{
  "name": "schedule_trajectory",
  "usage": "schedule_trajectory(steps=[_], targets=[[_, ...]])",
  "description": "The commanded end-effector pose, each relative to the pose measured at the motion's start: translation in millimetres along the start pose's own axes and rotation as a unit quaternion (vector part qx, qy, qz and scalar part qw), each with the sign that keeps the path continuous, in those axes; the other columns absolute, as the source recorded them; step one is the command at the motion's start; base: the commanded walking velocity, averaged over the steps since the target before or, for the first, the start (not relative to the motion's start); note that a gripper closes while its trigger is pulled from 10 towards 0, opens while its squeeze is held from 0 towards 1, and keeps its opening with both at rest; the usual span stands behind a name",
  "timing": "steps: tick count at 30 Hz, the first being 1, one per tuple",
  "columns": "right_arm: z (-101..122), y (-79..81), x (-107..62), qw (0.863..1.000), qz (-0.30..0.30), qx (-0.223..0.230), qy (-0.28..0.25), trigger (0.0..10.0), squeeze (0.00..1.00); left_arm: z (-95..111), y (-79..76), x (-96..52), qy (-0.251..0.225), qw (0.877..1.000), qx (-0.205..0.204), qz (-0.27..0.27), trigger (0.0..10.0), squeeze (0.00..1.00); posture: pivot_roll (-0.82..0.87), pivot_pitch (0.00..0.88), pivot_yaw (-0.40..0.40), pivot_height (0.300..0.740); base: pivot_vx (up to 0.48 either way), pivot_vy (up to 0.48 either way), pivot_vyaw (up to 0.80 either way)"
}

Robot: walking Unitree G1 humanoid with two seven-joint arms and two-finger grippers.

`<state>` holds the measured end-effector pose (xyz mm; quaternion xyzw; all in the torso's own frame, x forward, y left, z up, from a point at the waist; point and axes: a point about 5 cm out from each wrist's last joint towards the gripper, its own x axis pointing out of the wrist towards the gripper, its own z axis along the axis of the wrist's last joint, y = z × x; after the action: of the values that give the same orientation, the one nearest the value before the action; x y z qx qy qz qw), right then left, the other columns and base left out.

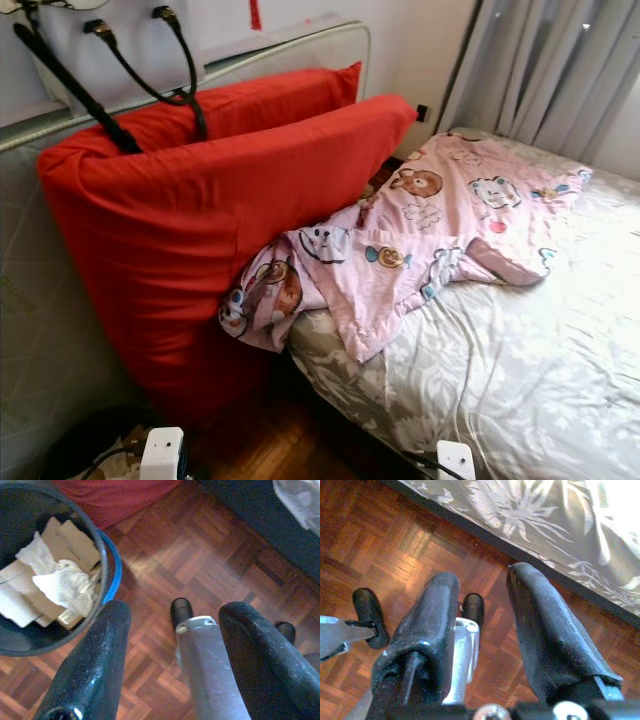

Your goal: Clean up the room

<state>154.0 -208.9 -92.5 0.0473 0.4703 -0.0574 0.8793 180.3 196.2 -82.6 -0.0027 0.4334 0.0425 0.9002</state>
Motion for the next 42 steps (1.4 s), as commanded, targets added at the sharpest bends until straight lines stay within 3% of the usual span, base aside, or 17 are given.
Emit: schedule_trajectory(steps=[1,8,35,42], targets=[[-2.9,-4.3,-1.1,1.000,-0.007,0.008,0.003,10.0,0.00,-4.4,-3.1,-0.3,0.014,1.000,0.006,-0.007,10.0,0.00,-0.05,0.000,-0.029,0.740,0.000,0.000,0.00],[-2.2,-4.0,-1.1,1.000,-0.004,-0.002,0.002,10.0,0.00,-4.7,-1.9,-0.6,0.012,1.000,0.007,-0.007,10.0,0.00,-0.05,0.000,-0.029,0.740,0.000,0.000,0.00],[-1.8,-2.0,-1.0,1.000,0.009,0.010,-0.001,10.0,0.00,3.6,-6.0,1.3,-0.002,1.000,0.007,-0.009,10.0,0.00,-0.05,0.000,-0.026,0.740,0.000,0.000,0.79],[-2.9,-3.2,-1.2,1.000,-0.001,0.012,0.001,10.0,0.00,3.3,-6.1,1.2,-0.002,1.000,0.011,-0.010,10.0,0.00,-0.05,0.000,-0.024,0.740,0.000,0.000,0.09]])
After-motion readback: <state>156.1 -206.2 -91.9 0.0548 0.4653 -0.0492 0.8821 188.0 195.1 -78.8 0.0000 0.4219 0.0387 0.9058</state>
